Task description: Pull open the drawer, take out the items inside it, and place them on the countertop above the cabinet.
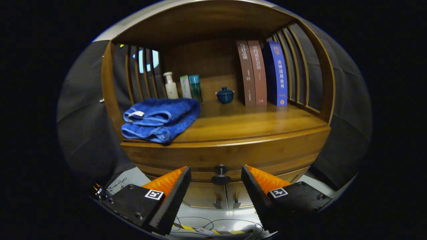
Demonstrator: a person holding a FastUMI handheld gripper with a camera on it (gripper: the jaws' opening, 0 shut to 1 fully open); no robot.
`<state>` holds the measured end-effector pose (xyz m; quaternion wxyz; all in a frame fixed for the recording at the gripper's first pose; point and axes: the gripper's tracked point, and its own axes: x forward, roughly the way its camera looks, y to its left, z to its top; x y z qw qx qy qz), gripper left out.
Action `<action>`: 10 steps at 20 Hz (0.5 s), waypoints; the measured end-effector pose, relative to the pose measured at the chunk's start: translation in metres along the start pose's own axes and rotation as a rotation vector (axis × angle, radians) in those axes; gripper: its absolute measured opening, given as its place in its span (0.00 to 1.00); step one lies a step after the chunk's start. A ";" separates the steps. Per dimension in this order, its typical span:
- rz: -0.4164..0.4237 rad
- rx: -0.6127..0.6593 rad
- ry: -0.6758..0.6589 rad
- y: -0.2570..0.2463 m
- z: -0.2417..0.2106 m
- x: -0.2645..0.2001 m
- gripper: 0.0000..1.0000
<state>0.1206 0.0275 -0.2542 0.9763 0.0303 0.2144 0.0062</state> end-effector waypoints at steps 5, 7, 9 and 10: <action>-0.016 -0.007 0.087 -0.008 -0.034 0.034 0.93; -0.020 -0.002 0.107 -0.010 -0.041 0.044 0.81; -0.022 0.012 0.119 -0.010 -0.045 0.049 0.67; -0.029 0.011 0.121 -0.011 -0.047 0.051 0.60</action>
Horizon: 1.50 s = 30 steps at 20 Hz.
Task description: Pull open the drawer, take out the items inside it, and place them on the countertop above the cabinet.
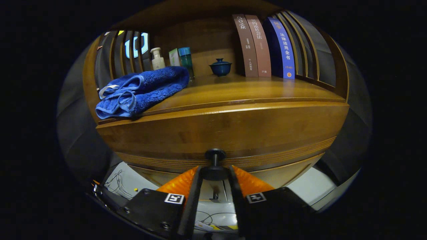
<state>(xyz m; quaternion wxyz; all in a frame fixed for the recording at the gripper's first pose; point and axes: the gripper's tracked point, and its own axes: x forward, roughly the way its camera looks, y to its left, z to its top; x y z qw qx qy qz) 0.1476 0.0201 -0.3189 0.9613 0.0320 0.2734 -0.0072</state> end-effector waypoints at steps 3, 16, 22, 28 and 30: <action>-0.016 -0.021 -0.008 0.000 0.000 0.000 0.39; 0.005 -0.023 0.037 0.002 -0.018 -0.028 0.34; 0.008 -0.024 0.066 0.000 -0.042 -0.068 0.33; 0.003 -0.015 0.088 -0.001 -0.063 -0.102 0.33; 0.002 -0.011 0.103 -0.001 -0.070 -0.113 0.33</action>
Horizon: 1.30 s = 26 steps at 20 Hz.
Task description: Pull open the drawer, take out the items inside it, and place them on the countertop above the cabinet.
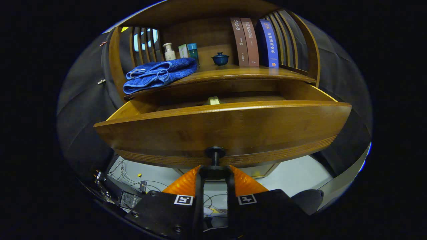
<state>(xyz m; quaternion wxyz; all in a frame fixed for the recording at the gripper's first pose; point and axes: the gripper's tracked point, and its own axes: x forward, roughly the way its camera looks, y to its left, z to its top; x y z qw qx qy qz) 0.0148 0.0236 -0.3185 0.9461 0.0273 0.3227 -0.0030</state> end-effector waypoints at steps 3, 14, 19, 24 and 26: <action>-0.002 0.006 0.016 0.001 -0.013 -0.013 0.34; -0.021 0.046 0.150 -0.002 -0.065 -0.030 0.65; -0.039 0.073 0.060 -0.001 -0.027 -0.074 0.95; 0.001 0.016 -0.123 0.020 0.069 -0.114 0.98; 0.010 -0.011 -0.174 0.023 0.112 -0.110 0.99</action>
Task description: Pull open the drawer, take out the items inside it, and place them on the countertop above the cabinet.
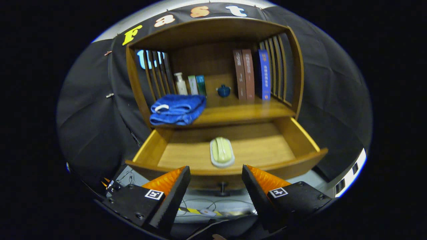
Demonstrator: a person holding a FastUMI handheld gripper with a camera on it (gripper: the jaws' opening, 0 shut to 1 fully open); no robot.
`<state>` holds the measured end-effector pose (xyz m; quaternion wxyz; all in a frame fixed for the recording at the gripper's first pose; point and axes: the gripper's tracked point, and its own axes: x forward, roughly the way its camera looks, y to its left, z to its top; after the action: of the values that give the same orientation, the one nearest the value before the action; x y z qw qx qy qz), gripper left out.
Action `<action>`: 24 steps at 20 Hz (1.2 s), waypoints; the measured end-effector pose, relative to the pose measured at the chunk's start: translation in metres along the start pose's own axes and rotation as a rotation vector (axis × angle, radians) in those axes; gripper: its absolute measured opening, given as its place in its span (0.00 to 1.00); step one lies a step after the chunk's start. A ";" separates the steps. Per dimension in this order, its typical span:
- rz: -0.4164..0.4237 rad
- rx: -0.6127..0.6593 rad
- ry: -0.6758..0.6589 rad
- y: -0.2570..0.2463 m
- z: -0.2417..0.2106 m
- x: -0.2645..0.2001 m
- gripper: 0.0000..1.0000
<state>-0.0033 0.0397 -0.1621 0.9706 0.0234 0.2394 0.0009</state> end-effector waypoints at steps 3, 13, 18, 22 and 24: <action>0.019 0.013 0.026 0.004 0.033 0.042 0.99; -0.036 -0.040 0.476 -0.020 -0.040 0.175 1.00; -0.029 -0.068 0.635 -0.024 -0.070 0.186 0.97; -0.026 -0.066 0.661 -0.026 -0.083 0.193 0.83; -0.033 -0.087 0.646 -0.026 -0.080 0.193 0.79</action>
<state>0.1302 0.0194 -0.3238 0.8446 -0.0237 0.5349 0.0028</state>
